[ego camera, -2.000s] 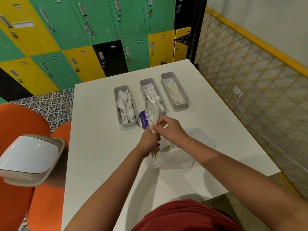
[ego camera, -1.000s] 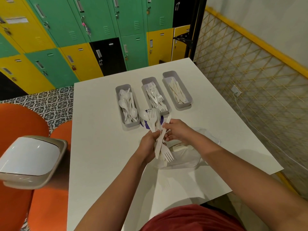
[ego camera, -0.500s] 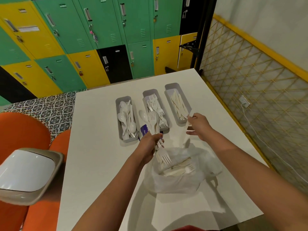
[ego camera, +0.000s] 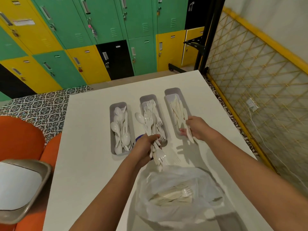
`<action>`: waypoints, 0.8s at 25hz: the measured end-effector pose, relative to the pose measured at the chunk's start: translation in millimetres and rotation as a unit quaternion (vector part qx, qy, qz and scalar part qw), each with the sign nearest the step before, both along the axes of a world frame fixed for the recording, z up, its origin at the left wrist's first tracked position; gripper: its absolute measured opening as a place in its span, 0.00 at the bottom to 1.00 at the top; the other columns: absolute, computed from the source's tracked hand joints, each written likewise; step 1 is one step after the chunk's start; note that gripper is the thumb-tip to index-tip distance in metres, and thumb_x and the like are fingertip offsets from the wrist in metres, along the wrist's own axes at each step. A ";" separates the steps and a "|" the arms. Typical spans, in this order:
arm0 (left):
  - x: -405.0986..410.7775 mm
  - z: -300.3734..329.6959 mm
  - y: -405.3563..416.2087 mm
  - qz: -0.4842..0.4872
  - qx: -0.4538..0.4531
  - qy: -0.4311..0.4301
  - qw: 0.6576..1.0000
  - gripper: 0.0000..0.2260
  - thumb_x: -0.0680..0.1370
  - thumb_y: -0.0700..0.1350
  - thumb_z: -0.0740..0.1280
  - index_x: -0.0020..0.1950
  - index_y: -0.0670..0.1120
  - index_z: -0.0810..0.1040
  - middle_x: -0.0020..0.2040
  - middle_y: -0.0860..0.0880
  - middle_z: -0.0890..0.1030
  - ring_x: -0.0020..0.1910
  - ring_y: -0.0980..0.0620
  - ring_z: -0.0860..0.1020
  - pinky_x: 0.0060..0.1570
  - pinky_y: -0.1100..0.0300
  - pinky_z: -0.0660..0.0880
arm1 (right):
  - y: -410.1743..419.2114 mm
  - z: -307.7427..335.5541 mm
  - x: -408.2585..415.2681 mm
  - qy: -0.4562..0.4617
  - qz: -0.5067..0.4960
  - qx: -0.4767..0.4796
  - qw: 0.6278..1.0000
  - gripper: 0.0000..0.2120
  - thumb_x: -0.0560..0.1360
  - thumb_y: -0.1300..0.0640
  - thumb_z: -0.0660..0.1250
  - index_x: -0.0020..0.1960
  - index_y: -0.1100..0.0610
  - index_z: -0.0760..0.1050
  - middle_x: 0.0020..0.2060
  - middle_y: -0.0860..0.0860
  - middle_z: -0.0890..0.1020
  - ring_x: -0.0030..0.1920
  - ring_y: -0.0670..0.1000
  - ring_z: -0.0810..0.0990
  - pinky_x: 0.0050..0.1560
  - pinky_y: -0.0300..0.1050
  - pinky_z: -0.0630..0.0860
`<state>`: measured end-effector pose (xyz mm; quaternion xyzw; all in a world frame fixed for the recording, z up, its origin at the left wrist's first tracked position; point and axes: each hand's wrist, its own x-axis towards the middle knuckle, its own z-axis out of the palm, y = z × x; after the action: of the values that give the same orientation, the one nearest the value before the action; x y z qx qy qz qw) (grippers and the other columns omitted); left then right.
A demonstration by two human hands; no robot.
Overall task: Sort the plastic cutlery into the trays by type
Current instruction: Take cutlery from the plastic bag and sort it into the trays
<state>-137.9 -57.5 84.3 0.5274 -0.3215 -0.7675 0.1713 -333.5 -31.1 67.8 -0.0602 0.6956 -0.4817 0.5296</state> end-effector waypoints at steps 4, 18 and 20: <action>-12.1 1.3 -15.8 -0.003 -0.002 0.037 0.999 0.07 0.79 0.35 0.58 0.45 0.40 0.75 0.30 0.46 0.81 0.27 0.53 0.79 0.26 0.64 0.76 | -26.2 -14.0 -16.0 0.126 0.032 0.038 0.991 0.13 0.79 0.65 0.54 0.60 0.60 0.71 0.44 0.56 0.72 0.29 0.52 0.71 0.25 0.40 0.68; -15.1 -37.6 -45.9 -0.003 -0.016 0.030 0.999 0.14 0.81 0.36 0.58 0.66 0.38 0.70 0.38 0.46 0.83 0.33 0.54 0.83 0.31 0.62 0.78 | -76.9 -38.8 -10.3 0.369 0.152 -0.027 0.916 0.15 0.77 0.56 0.62 0.63 0.58 0.72 0.54 0.54 0.77 0.53 0.52 0.77 0.51 0.43 0.75; -12.8 -41.1 -44.7 -0.011 -0.030 0.039 0.999 0.15 0.81 0.37 0.58 0.67 0.40 0.71 0.49 0.44 0.83 0.41 0.51 0.84 0.36 0.61 0.80 | -70.8 -34.2 16.5 0.325 0.189 -0.056 0.925 0.07 0.77 0.54 0.63 0.49 0.57 0.77 0.41 0.51 0.78 0.40 0.47 0.77 0.38 0.36 0.72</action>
<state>-150.7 -102.2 43.2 0.4879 -0.3436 -0.7794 0.1908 -317.0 -102.0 33.6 -0.3732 0.7771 -0.3648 0.3518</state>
